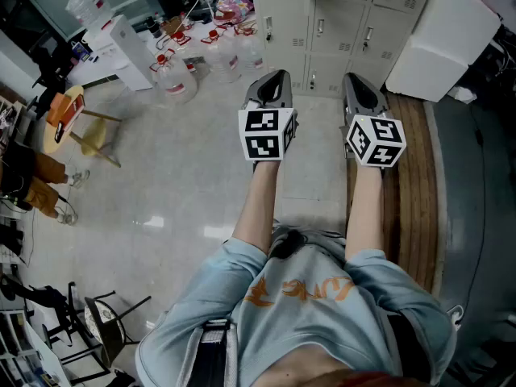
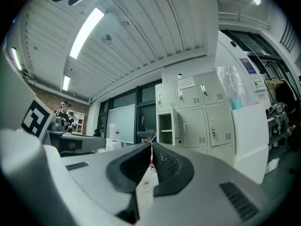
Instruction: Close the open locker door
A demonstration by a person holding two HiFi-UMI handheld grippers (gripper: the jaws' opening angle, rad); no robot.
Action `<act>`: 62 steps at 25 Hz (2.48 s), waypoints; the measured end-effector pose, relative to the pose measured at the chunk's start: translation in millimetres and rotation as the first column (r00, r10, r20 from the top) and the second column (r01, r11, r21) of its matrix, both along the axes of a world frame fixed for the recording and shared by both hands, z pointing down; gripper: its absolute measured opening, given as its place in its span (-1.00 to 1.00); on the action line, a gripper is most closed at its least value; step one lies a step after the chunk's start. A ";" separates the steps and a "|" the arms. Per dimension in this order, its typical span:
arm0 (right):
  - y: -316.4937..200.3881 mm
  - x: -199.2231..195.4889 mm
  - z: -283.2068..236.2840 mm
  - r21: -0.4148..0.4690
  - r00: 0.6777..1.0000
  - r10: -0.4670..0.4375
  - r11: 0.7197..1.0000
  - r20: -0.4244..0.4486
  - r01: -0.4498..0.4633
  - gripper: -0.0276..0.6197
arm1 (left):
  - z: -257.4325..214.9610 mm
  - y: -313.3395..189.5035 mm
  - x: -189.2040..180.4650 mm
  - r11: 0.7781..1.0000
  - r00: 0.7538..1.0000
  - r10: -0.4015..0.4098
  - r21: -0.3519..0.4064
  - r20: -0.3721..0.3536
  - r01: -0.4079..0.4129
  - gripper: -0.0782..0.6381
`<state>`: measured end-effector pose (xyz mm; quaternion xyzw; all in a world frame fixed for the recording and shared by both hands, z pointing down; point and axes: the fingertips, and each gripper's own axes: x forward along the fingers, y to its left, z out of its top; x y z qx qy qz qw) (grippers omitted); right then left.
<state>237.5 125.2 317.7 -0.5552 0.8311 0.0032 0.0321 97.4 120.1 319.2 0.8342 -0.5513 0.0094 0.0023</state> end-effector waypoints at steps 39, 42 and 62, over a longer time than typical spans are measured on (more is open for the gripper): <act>-202.9 -20.9 26.4 -0.054 0.997 -0.026 0.998 0.068 0.030 -0.82 | 19.3 -205.3 -26.4 0.997 0.998 0.031 -0.069 -0.057 -0.035 -0.73; -238.0 -29.5 25.0 -0.058 0.998 -0.028 0.998 0.058 0.032 -0.82 | 20.9 -241.8 -37.3 0.996 0.997 0.031 -0.079 -0.075 -0.037 -0.73; -433.3 -27.8 8.3 0.026 0.997 0.008 1.000 0.073 -0.010 -0.82 | 37.3 -455.5 -32.4 0.980 0.980 0.164 -0.093 -0.113 -0.175 -0.73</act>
